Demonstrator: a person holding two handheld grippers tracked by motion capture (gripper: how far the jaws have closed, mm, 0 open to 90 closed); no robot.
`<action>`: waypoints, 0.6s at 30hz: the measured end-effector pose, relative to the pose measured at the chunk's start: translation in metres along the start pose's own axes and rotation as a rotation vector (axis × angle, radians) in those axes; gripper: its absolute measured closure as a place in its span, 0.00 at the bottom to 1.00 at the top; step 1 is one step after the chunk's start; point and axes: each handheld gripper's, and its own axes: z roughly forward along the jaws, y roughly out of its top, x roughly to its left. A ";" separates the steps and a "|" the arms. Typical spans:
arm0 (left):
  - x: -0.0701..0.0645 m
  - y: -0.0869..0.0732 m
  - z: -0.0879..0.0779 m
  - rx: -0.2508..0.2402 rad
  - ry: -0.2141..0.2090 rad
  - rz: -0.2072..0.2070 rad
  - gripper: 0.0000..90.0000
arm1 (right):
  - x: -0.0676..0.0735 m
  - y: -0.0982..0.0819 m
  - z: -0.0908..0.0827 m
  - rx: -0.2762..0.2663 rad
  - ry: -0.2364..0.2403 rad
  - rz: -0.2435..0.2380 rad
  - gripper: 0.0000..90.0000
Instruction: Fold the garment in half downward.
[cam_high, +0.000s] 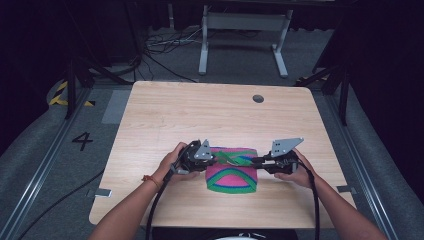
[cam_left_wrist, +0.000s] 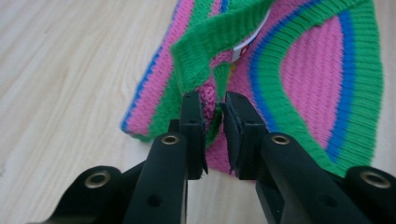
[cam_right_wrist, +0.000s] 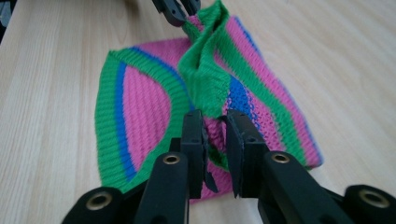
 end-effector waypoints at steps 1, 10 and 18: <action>-0.002 -0.001 0.001 0.010 -0.009 -0.005 0.82 | 0.003 -0.002 0.002 0.027 -0.009 -0.003 0.84; -0.015 -0.004 -0.004 0.002 -0.007 -0.042 0.63 | 0.023 -0.003 0.002 0.034 -0.047 0.020 0.69; -0.018 0.007 0.005 -0.039 -0.020 -0.103 0.53 | 0.032 0.005 0.016 0.045 -0.080 0.023 0.67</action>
